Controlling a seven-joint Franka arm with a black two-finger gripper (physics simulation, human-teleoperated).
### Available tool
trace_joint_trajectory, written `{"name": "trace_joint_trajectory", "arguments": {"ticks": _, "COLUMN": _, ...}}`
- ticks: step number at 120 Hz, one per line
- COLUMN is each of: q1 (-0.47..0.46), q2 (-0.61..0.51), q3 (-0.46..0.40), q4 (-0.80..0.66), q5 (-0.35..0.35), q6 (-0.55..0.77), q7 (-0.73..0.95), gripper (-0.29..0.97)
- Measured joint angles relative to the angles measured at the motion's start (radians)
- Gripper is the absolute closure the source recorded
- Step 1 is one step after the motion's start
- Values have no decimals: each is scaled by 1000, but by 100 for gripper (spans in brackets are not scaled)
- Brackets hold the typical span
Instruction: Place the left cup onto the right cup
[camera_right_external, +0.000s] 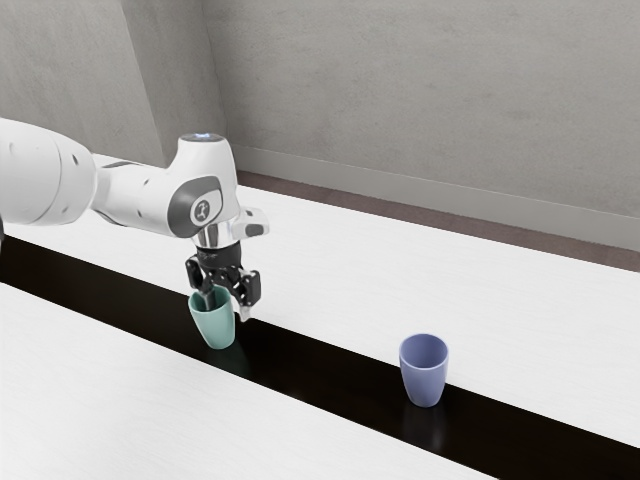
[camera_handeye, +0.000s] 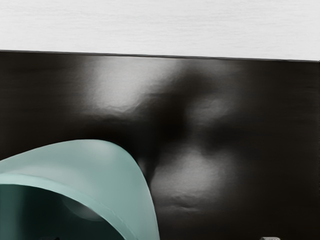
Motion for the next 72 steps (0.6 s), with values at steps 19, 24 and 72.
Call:
{"name": "trace_joint_trajectory", "arguments": {"ticks": 19, "q1": -1, "q2": 1, "q3": 0, "q4": 0, "q5": 0, "q6": 1, "q7": 0, "gripper": 28}}
{"name": "trace_joint_trajectory", "arguments": {"ticks": 24, "q1": -1, "q2": 1, "q3": 0, "q4": 0, "q5": 0, "q6": 1, "q7": 0, "gripper": 30}}
{"name": "trace_joint_trajectory", "arguments": {"ticks": 72, "q1": 1, "q2": 5, "q3": 1, "q4": 0, "q5": 0, "q6": 1, "q7": 0, "gripper": 46}}
